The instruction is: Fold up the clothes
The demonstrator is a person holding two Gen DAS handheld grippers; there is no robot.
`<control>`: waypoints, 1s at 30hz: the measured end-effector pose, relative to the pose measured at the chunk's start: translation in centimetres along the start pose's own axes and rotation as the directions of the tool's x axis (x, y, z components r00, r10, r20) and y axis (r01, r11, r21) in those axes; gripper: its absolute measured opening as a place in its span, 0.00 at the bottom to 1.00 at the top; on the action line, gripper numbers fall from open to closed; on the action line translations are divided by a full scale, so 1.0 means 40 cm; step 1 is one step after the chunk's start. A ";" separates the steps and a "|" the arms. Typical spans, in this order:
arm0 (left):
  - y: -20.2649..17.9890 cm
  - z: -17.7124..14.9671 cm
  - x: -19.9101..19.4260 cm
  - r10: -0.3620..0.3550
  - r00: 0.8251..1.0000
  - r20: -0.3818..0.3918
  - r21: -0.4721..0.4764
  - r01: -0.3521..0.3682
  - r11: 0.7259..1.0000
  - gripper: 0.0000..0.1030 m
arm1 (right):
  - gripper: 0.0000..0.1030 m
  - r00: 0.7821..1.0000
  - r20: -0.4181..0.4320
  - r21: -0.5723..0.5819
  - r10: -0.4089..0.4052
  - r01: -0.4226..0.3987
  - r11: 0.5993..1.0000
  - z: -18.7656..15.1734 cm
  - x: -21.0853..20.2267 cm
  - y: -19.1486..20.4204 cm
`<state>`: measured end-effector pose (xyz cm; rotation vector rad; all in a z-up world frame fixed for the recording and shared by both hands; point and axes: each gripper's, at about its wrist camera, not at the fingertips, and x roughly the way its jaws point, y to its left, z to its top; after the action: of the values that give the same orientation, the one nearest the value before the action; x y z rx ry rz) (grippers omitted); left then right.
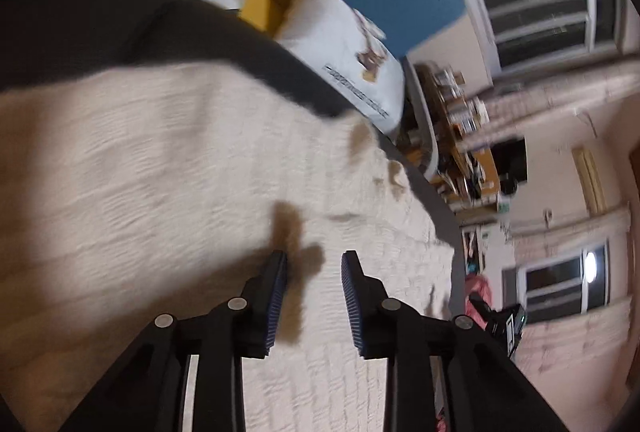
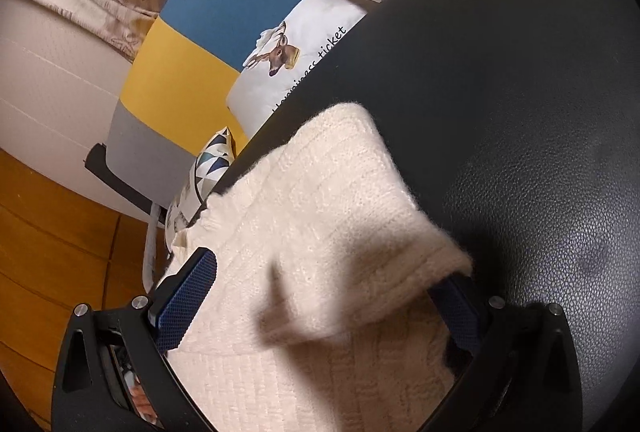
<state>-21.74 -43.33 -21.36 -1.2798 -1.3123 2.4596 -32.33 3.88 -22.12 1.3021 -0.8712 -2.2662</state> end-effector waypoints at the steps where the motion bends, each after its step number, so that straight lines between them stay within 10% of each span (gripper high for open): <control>1: -0.024 -0.002 -0.006 0.014 1.000 0.023 0.051 -0.016 0.999 0.04 | 1.00 1.000 -0.001 -0.014 -0.010 0.010 1.000 0.000 0.001 0.005; 7: -0.102 -0.042 -0.065 0.063 0.985 0.163 0.188 -0.094 0.978 0.05 | 1.00 0.997 -0.007 -0.129 -0.081 0.080 0.988 -0.004 0.019 0.047; 14: -0.027 -0.044 0.005 0.186 0.979 0.082 0.109 -0.194 0.975 0.09 | 1.00 0.988 -0.036 -0.225 -0.149 0.137 0.965 -0.014 0.030 0.069; 21: -0.064 -0.059 -0.066 0.309 0.934 0.181 0.075 -0.326 0.942 0.18 | 1.00 0.995 -0.098 -0.153 0.013 -0.027 0.988 -0.006 -0.037 0.027; 25: -0.147 -0.091 -0.084 0.215 0.945 0.245 0.175 -0.261 0.949 0.20 | 1.00 0.998 -0.067 -0.200 -0.008 -0.005 0.980 -0.021 -0.148 -0.009; 30: -0.259 -0.126 0.039 0.238 0.954 0.182 0.364 -0.291 0.885 0.21 | 1.00 0.964 -0.011 -0.612 -0.266 0.204 0.764 -0.140 -0.196 0.057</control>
<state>-22.29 -32.83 -16.39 -1.2781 -0.6410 2.8414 -23.53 5.11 -17.73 1.2341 0.0945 -2.3448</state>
